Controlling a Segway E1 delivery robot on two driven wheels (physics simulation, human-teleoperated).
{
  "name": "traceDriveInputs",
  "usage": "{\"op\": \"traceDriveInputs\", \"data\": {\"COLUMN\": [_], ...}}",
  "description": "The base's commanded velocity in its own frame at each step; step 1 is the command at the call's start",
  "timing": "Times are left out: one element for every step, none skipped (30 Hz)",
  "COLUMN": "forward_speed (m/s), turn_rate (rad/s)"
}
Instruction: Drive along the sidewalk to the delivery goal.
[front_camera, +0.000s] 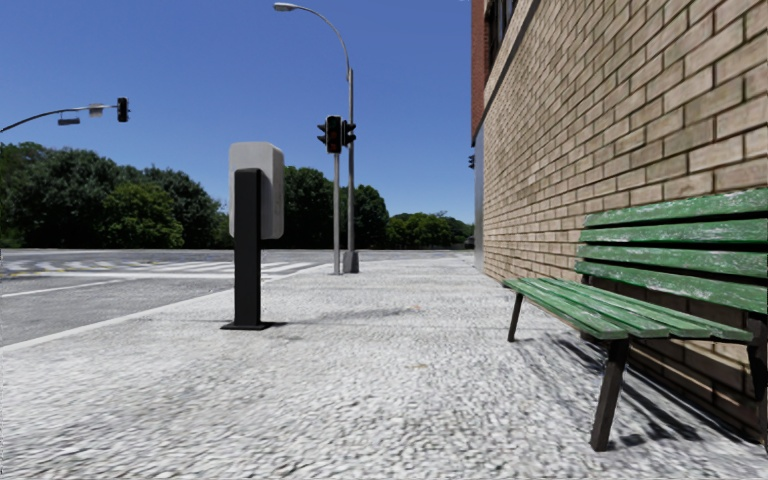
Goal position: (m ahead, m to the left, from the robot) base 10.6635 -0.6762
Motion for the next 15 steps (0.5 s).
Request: {"op": "traceDriveInputs", "data": {"forward_speed": [2.00,2.00,2.00,2.00,2.00,2.00,2.00,2.00,2.00,2.00,2.00,2.00,2.00,2.00,2.00], "turn_rate": [-0.45,-0.45,-0.45,-0.45,-0.45,-0.45,-0.45,-0.45,0.00,0.00,0.00,0.00,0.00,0.00,0.00]}}
